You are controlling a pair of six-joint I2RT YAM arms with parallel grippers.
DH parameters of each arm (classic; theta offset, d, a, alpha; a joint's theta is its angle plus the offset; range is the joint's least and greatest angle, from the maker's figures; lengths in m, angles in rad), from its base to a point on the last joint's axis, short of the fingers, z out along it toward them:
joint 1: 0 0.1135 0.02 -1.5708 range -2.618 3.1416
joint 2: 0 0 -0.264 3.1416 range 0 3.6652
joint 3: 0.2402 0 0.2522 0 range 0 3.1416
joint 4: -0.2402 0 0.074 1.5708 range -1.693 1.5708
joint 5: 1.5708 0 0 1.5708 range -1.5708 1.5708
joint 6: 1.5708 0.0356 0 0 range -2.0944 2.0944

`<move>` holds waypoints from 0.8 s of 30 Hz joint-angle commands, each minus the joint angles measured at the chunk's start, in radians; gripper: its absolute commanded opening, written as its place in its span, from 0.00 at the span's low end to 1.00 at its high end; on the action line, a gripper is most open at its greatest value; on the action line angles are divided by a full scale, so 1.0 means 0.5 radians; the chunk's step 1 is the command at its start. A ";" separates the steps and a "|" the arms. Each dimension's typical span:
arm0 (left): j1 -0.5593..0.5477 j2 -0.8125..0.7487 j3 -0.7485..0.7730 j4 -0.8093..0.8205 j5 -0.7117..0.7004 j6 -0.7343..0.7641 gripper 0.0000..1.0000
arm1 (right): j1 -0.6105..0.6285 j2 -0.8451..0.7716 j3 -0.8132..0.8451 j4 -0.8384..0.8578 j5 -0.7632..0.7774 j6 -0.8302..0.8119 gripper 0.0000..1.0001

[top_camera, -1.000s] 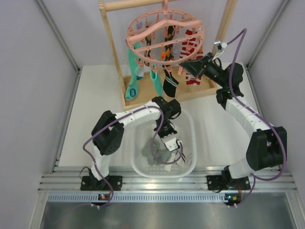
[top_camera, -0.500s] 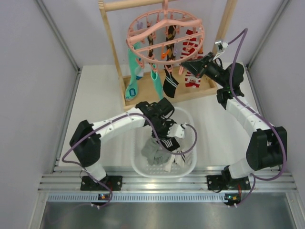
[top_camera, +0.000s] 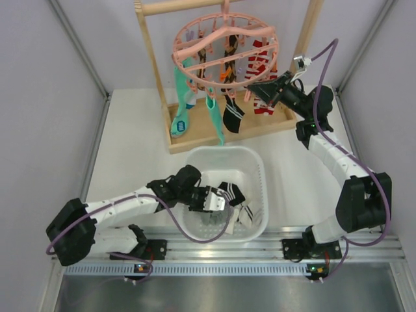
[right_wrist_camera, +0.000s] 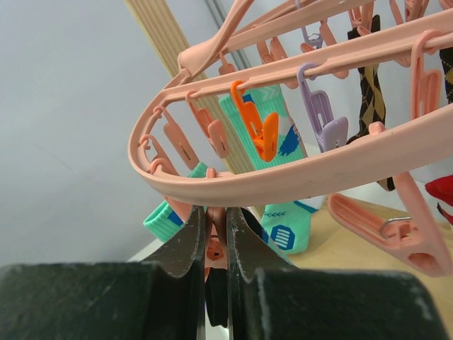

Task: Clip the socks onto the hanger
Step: Pick up the sock from the bin.

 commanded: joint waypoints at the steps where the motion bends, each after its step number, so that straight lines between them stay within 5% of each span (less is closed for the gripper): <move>1: 0.000 0.129 -0.005 0.530 0.105 0.358 0.42 | -0.022 -0.008 0.065 0.013 -0.027 -0.015 0.00; 15: 0.006 0.455 0.077 0.479 0.145 0.741 0.41 | -0.043 0.010 0.077 -0.002 -0.052 -0.018 0.00; 24: 0.028 0.611 0.120 0.509 0.053 0.716 0.40 | -0.047 0.007 0.065 0.010 -0.055 -0.009 0.00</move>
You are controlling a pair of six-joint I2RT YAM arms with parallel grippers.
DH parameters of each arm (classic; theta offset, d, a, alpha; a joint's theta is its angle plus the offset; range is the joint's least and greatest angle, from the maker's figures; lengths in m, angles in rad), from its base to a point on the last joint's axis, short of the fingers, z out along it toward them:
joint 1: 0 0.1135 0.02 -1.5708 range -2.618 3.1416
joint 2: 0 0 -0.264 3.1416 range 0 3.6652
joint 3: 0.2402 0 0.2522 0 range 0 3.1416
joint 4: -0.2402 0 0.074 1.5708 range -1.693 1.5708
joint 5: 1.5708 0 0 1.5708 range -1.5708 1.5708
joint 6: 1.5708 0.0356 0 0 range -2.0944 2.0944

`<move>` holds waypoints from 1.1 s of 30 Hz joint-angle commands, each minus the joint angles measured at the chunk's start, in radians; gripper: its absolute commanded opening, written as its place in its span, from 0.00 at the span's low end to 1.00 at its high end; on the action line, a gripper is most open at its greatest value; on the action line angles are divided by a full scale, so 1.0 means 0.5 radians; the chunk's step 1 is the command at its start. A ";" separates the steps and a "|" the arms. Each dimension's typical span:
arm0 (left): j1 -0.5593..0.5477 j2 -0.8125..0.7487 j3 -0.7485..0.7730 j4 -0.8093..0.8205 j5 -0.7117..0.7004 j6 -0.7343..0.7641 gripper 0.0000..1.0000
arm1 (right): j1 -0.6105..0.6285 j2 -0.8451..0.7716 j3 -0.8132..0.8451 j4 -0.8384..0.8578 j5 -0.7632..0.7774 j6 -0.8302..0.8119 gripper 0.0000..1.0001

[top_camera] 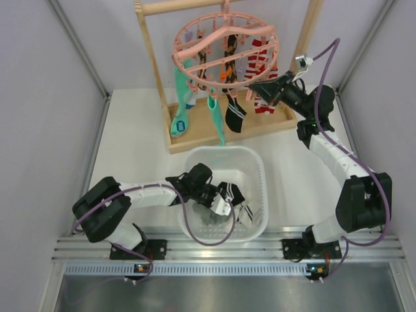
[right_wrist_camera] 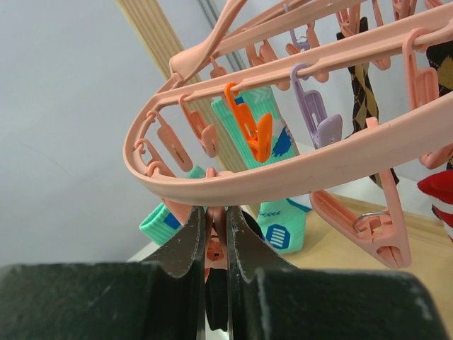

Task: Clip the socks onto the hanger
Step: Pick up the sock from the bin.

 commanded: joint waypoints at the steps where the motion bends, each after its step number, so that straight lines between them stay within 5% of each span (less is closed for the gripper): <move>1: 0.020 0.064 0.081 0.042 0.006 0.053 0.40 | -0.023 0.003 0.063 0.018 -0.060 -0.009 0.00; 8: 0.054 0.089 0.118 0.088 0.015 0.075 0.36 | -0.026 0.006 0.069 0.027 -0.066 -0.003 0.00; 14: 0.060 -0.043 0.284 -0.316 0.223 0.084 0.08 | -0.032 0.003 0.079 0.018 -0.066 -0.018 0.00; 18: 0.060 -0.113 0.422 -0.602 0.325 0.057 0.00 | -0.029 0.003 0.079 0.021 -0.063 -0.012 0.00; 22: 0.060 -0.129 0.453 -0.688 0.285 0.044 0.02 | -0.026 0.009 0.072 0.030 -0.060 -0.006 0.00; 24: 0.060 -0.083 0.444 -0.679 0.215 0.054 0.27 | -0.029 0.006 0.066 0.030 -0.057 -0.003 0.00; 26: 0.060 -0.010 0.447 -0.676 0.187 0.066 0.34 | -0.029 0.000 0.066 0.024 -0.060 -0.012 0.00; 33: 0.063 0.196 0.490 -0.538 0.110 0.014 0.34 | -0.035 -0.003 0.069 0.009 -0.076 -0.021 0.00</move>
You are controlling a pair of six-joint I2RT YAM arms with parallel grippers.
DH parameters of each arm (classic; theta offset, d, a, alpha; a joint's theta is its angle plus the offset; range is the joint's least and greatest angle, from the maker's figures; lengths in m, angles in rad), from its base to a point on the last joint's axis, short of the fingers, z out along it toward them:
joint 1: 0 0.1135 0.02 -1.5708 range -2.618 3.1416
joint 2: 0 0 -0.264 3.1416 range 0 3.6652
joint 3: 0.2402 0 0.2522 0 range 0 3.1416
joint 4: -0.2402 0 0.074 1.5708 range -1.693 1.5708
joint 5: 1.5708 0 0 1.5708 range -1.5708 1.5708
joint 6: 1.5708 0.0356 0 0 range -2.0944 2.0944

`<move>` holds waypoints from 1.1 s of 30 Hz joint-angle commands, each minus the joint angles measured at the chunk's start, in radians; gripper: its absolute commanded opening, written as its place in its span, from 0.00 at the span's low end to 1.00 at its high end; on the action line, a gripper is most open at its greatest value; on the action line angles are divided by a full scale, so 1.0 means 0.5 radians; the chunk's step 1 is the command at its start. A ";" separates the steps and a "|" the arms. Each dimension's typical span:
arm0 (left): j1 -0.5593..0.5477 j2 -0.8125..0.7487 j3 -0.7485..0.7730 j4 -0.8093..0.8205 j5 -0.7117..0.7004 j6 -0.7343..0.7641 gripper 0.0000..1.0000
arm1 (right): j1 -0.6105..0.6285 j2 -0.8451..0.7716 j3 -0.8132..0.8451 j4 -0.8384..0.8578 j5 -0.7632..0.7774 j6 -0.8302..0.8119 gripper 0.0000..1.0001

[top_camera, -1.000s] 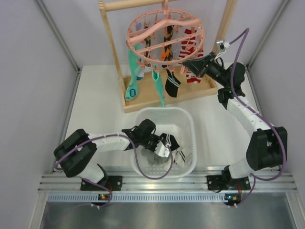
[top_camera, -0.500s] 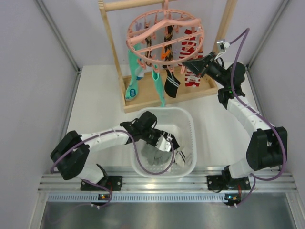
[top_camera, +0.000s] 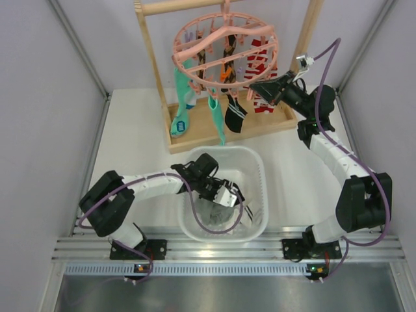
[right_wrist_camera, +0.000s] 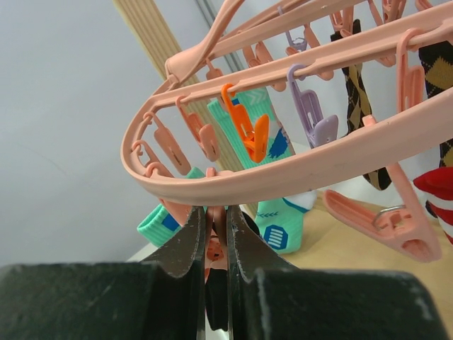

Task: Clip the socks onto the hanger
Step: Pick up the sock from the bin.

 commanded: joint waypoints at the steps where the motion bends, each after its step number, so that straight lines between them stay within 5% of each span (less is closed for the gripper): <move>1: 0.011 0.079 0.084 0.070 -0.012 -0.017 0.34 | -0.028 -0.003 0.075 0.009 -0.077 -0.021 0.00; 33: 0.109 0.241 0.219 -0.012 -0.021 0.118 0.37 | -0.041 0.009 0.063 0.021 -0.111 0.000 0.00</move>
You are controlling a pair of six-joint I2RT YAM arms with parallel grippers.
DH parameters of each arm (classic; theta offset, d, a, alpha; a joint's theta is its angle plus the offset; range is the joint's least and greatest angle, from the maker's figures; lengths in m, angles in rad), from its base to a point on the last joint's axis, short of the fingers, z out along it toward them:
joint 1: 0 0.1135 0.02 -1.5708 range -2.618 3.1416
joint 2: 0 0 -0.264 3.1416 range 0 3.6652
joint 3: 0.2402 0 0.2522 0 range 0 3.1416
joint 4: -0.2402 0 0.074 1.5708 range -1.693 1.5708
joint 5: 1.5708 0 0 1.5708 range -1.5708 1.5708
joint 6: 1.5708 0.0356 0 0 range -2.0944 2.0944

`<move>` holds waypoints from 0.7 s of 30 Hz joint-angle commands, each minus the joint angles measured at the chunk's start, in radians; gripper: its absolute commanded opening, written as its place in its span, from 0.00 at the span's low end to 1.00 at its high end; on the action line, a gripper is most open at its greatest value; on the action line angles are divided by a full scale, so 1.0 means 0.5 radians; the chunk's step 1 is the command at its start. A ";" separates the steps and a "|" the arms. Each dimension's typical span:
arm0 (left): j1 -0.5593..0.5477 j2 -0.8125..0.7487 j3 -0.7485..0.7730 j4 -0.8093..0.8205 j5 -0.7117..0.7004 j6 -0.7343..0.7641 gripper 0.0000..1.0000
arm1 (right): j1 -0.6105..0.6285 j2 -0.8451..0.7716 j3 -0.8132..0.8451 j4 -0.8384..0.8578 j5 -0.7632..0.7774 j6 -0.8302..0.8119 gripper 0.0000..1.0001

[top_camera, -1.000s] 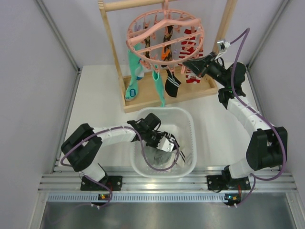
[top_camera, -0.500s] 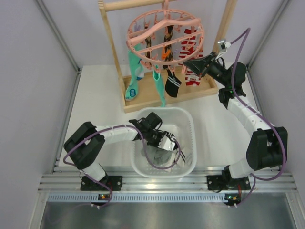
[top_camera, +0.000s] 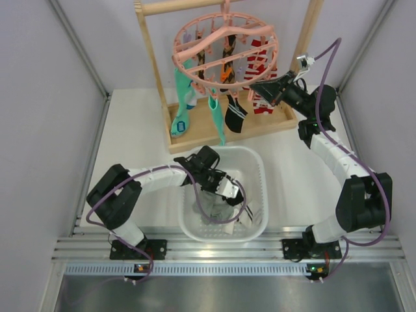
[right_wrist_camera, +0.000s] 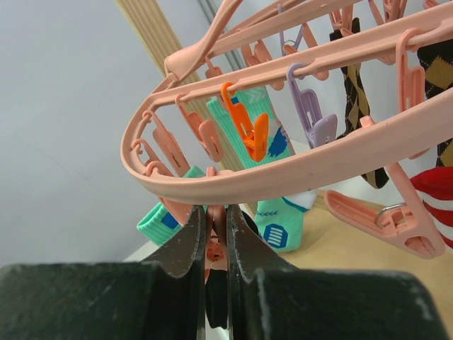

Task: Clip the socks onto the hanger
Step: Pick up the sock from the bin.

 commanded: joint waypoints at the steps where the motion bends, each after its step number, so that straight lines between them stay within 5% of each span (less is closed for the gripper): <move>1: 0.004 0.043 0.056 -0.024 0.057 0.076 0.37 | -0.025 0.011 0.062 0.017 -0.082 -0.005 0.00; 12: 0.007 0.129 0.142 -0.306 0.121 0.220 0.38 | -0.041 0.020 0.068 0.005 -0.085 -0.014 0.00; 19: 0.013 0.157 0.295 -0.546 0.188 0.230 0.00 | -0.041 0.023 0.074 0.005 -0.082 -0.017 0.00; 21: 0.016 0.120 0.353 -0.583 0.225 0.190 0.00 | -0.038 0.017 0.083 0.002 -0.079 -0.026 0.00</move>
